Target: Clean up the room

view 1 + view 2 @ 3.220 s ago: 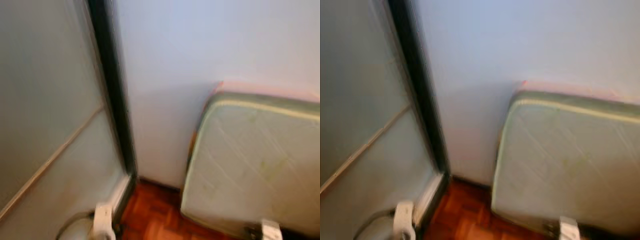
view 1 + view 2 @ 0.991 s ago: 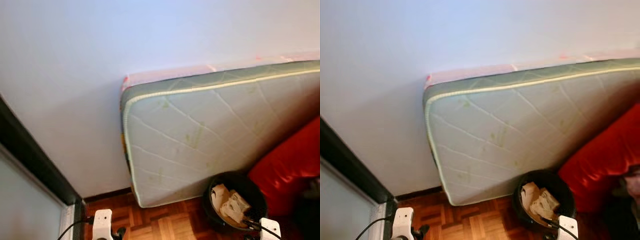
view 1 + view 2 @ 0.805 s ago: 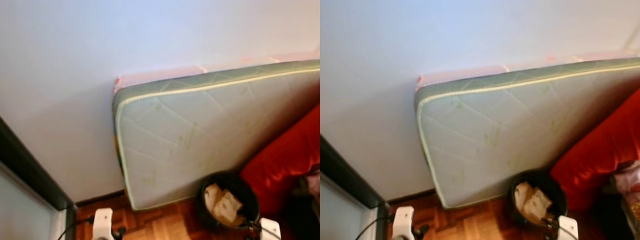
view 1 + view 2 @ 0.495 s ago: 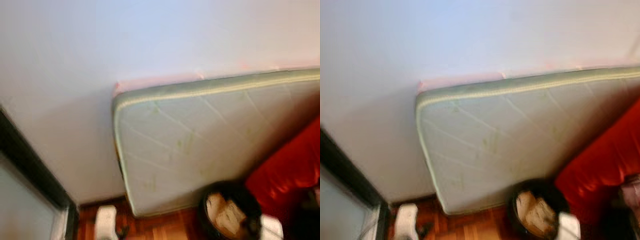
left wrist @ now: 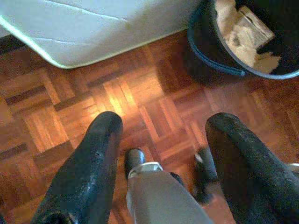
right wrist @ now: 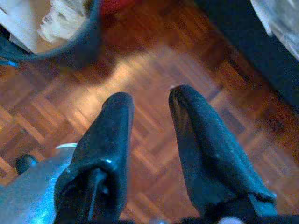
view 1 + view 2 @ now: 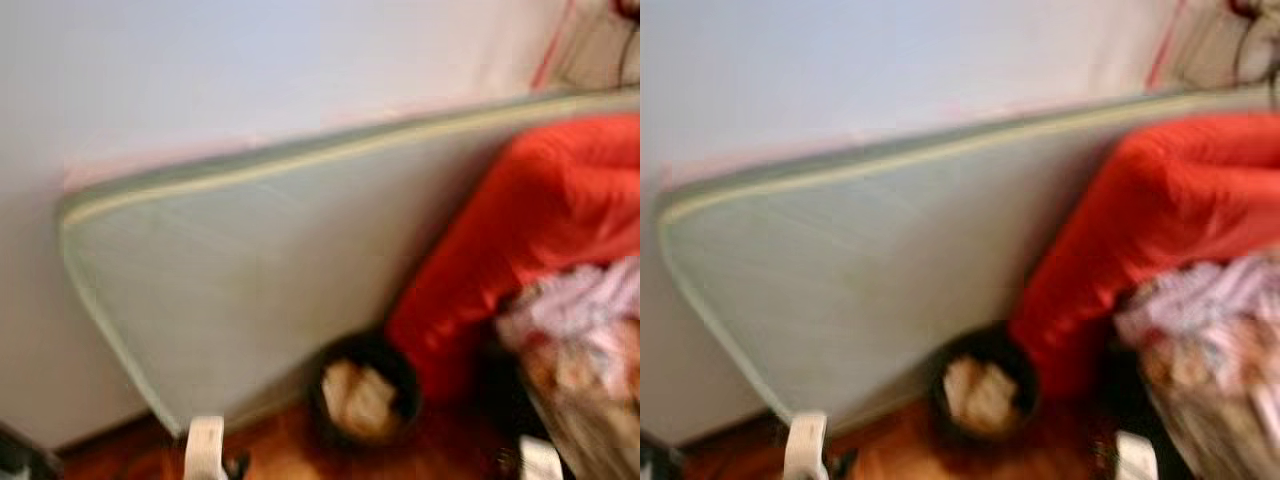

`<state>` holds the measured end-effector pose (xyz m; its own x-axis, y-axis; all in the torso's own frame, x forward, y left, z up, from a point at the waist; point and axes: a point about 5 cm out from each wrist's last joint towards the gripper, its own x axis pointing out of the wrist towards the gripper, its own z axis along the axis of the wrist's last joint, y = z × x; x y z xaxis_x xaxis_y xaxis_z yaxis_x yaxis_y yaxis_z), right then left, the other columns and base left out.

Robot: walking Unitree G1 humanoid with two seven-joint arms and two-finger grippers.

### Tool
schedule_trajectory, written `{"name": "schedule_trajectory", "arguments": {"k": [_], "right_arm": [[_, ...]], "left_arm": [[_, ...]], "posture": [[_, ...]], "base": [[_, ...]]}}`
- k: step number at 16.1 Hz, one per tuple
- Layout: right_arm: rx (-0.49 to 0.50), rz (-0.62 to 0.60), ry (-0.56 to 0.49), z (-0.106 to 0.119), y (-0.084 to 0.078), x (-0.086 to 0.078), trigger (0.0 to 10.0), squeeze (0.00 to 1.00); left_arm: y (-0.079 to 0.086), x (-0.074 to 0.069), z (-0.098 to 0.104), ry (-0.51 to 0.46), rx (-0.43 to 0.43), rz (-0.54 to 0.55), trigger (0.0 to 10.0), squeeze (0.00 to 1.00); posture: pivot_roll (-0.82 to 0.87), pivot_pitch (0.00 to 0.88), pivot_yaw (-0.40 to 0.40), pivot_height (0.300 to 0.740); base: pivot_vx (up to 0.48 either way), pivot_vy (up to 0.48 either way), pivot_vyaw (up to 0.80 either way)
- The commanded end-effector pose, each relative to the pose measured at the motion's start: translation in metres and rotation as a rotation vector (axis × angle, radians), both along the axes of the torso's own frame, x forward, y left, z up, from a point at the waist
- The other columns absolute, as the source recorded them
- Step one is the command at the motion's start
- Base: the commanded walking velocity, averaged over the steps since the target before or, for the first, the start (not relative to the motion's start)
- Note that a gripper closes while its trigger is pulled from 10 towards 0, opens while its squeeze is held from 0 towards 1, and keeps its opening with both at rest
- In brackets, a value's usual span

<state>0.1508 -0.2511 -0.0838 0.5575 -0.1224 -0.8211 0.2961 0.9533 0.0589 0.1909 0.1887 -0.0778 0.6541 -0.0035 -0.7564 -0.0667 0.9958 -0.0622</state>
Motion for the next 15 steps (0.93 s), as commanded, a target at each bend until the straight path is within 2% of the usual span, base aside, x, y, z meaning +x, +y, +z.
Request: {"name": "schedule_trajectory", "arguments": {"k": [1, 8, 15], "right_arm": [[0.130, -0.001, 0.079, -0.0187, 0.0383, -0.0271, 10.0, 0.00], [0.135, 0.023, 0.084, -0.0190, 0.0415, -0.0264, 10.0, 0.00], [0.111, 0.201, 0.093, -0.0177, 0.0455, -0.0226, 10.0, 0.00]], "left_arm": [[0.0533, -0.0451, -0.0104, 0.172, 0.099, 0.013, 10.0, 0.00], [0.0562, -0.0444, -0.0094, 0.176, 0.106, -0.009, 10.0, 0.00], [0.0598, -0.0449, -0.0085, 0.184, 0.116, -0.034, 10.0, 0.00]], "posture": [[0.10, 0.000, -0.020, 0.740], [0.09, 0.000, 0.007, 0.740], [0.06, 0.000, 0.038, 0.740]], "base": [[0.000, -0.292, 0.00], [0.000, -0.295, 0.00], [0.000, -0.295, 0.00]]}}
